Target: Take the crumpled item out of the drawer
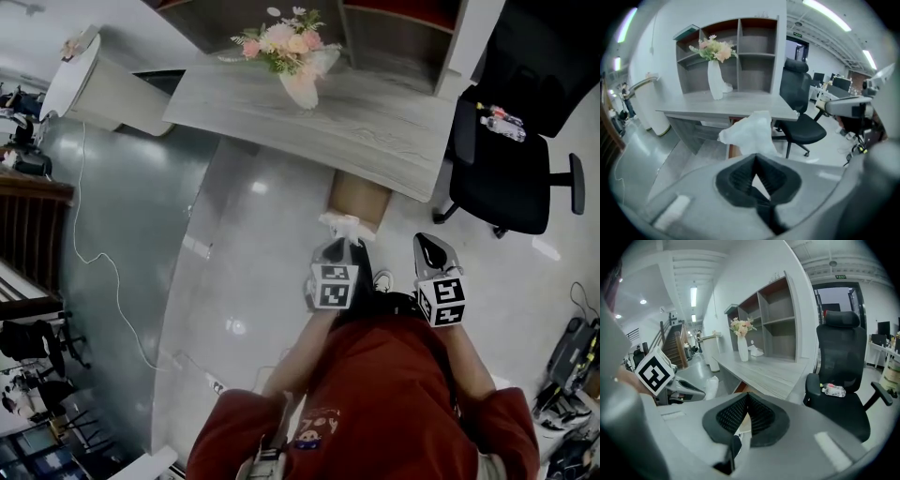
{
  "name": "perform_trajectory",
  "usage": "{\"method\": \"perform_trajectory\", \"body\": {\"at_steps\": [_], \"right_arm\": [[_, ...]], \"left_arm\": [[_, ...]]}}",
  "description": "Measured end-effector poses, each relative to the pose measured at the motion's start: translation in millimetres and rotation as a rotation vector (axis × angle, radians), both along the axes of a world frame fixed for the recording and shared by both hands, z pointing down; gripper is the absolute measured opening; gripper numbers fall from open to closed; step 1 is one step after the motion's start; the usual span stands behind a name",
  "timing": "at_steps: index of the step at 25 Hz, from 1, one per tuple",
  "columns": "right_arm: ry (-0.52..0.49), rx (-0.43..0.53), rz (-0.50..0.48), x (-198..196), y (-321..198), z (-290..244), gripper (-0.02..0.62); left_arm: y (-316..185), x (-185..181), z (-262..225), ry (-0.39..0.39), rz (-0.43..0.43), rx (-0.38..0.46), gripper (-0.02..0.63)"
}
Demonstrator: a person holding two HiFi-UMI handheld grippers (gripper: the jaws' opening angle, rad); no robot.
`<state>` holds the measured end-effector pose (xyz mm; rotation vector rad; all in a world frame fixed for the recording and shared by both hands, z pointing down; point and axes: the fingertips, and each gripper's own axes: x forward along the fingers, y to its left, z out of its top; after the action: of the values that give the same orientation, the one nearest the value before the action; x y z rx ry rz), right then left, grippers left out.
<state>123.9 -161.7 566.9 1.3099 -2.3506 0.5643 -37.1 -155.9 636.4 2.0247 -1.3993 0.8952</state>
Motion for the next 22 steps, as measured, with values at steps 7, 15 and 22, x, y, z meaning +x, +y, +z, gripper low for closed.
{"method": "perform_trajectory", "body": {"at_steps": [7, 15, 22], "right_arm": [[-0.001, 0.042, 0.025, 11.0, 1.6, -17.5, 0.002], [-0.002, 0.095, 0.035, 15.7, 1.2, -35.3, 0.002], [0.009, 0.109, 0.036, 15.1, 0.4, -40.2, 0.002]], "left_arm": [[10.5, -2.6, -40.7, 0.011, -0.009, 0.096, -0.005], [13.5, -2.3, -78.0, 0.004, 0.010, 0.199, -0.003], [5.3, -1.1, -89.1, 0.011, 0.021, 0.233, -0.003]]}}
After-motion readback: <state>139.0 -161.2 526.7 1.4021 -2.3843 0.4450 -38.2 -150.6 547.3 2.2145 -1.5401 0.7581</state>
